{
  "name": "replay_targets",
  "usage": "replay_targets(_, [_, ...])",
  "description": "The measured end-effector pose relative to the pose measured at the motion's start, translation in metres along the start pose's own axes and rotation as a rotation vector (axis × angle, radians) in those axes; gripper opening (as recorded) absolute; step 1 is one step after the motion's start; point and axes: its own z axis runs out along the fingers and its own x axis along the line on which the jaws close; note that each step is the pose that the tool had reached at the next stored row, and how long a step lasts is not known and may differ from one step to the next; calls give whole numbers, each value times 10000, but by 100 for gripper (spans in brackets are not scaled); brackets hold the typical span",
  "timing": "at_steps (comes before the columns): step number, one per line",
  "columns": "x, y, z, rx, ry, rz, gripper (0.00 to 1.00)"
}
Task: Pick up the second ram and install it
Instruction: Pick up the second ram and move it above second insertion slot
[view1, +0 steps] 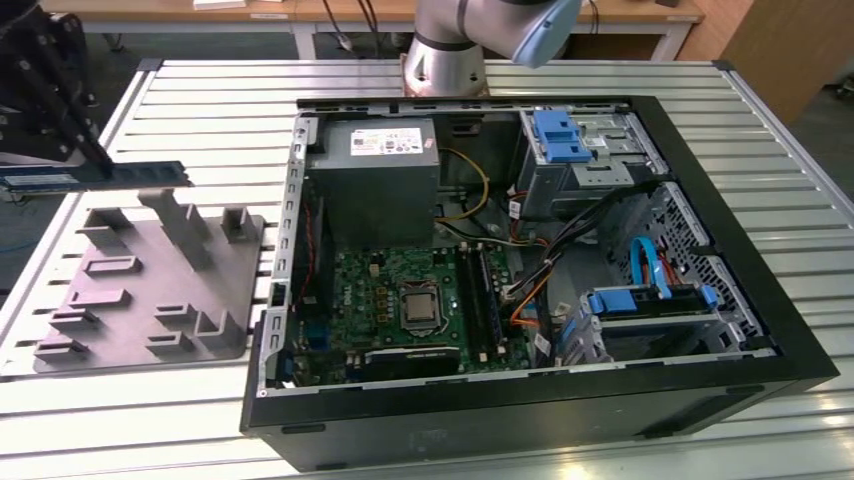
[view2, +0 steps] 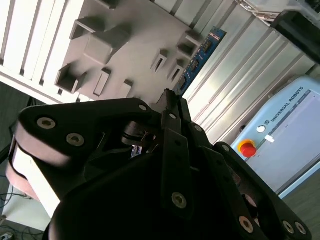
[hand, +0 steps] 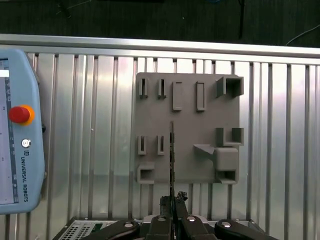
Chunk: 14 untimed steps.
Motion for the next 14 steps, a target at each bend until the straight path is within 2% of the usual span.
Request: replay_targets(14, [9, -451, 10, -39, 0, 1, 14])
